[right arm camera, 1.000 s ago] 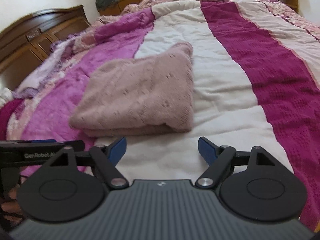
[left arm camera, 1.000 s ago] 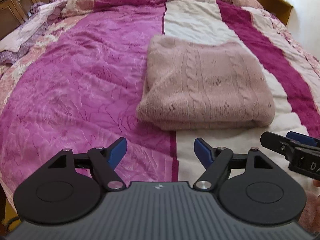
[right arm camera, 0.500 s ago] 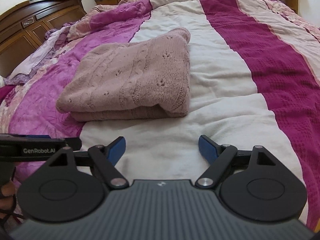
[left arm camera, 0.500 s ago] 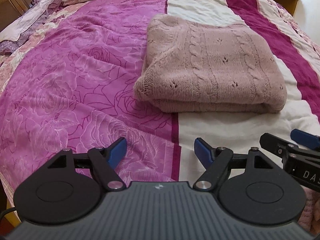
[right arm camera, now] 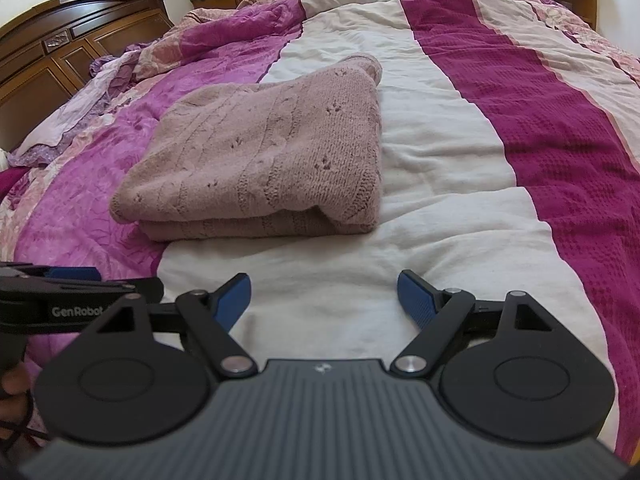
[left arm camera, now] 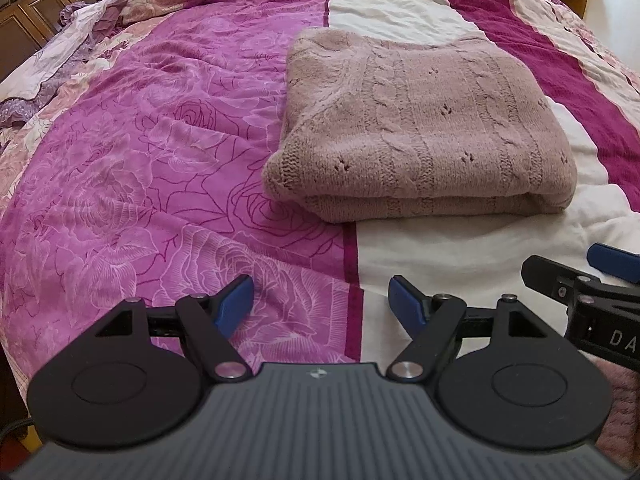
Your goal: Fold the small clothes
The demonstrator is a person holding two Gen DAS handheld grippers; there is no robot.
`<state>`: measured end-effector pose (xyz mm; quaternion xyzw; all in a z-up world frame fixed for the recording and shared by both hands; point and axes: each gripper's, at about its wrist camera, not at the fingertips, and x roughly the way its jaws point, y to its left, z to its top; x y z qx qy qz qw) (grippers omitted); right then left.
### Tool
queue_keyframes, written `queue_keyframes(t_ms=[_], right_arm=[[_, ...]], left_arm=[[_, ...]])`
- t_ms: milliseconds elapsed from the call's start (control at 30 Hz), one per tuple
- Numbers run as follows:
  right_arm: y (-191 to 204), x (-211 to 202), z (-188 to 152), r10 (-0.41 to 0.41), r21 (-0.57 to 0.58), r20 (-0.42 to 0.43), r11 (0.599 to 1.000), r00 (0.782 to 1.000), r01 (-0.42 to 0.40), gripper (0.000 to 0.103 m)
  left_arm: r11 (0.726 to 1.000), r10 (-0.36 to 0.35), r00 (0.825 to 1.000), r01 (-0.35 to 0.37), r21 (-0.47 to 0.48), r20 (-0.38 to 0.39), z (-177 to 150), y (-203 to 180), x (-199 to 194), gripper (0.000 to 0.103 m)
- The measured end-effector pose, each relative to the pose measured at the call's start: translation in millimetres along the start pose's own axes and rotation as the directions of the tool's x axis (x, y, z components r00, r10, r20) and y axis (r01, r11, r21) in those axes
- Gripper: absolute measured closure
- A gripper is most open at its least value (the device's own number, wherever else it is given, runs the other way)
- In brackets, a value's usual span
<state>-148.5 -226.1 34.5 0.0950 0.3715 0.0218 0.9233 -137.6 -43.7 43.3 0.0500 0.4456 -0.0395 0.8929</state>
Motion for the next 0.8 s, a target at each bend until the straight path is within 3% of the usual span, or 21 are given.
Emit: queue_keyframes(t_ms=[800], right_arm=[[0.2, 0.4, -0.1, -0.001, -0.001, 0.0, 1.0, 1.0, 0.001, 0.021]], left_arm=[[1.0, -0.004, 1.0, 0.004, -0.01, -0.005, 0.2, 0.8, 0.1, 0.023]])
